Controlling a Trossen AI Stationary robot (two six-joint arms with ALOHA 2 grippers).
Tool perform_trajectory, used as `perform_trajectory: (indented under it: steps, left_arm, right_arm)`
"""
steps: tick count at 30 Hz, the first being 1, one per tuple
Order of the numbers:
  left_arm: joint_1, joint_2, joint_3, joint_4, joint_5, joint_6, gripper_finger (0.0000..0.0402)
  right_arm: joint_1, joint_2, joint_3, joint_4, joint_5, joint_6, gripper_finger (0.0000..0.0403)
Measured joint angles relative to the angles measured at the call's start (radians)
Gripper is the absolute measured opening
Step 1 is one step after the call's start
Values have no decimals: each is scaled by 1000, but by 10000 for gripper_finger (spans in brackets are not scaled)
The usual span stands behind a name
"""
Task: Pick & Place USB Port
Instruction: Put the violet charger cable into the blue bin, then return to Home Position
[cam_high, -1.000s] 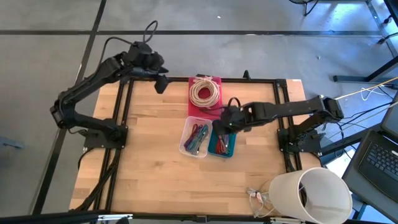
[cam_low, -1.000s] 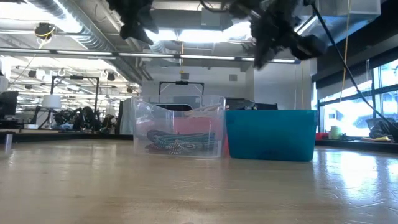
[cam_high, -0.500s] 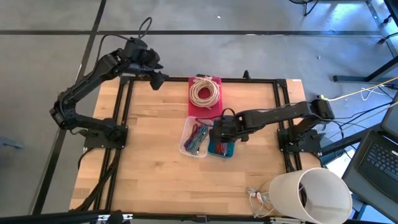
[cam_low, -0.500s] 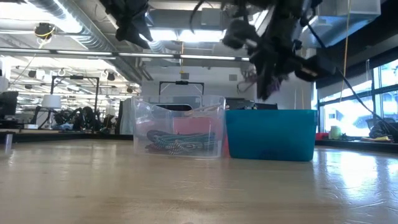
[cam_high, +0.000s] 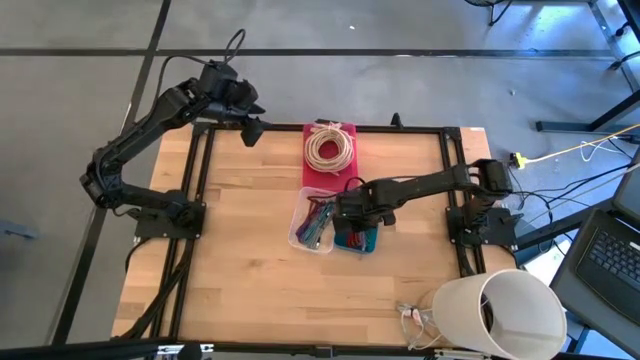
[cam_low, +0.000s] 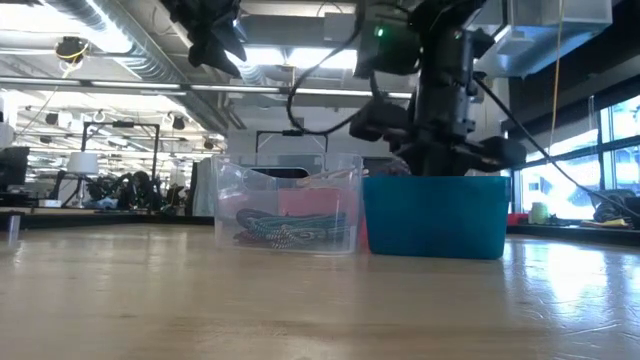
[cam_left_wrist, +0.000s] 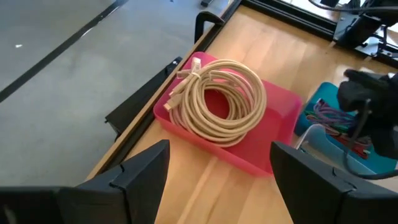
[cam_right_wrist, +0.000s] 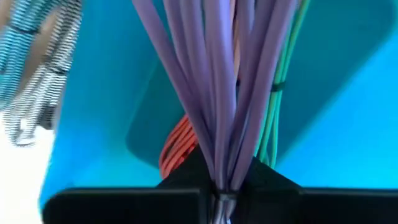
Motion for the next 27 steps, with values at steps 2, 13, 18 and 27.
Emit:
perform_trajectory:
  steps: [2, 13, 18, 27]
  left_arm:
    - [0, 0, 0, 0, 0, -6, 269]
    - [0, -1, 0, -7, 12, -6, 269]
    - [0, -1, 0, -7, 12, 1, 269]
    - [0, -2, 0, -7, 67, 59, 269]
  right_arm:
    - [-10, 17, 0, 1, -24, -22, 20]
    - [-4, -54, 50, -78, 98, 0, 105]
    - [-1, -87, 114, -218, 119, 27, 166]
    - [100, -87, 458, -551, 648, -20, 180]
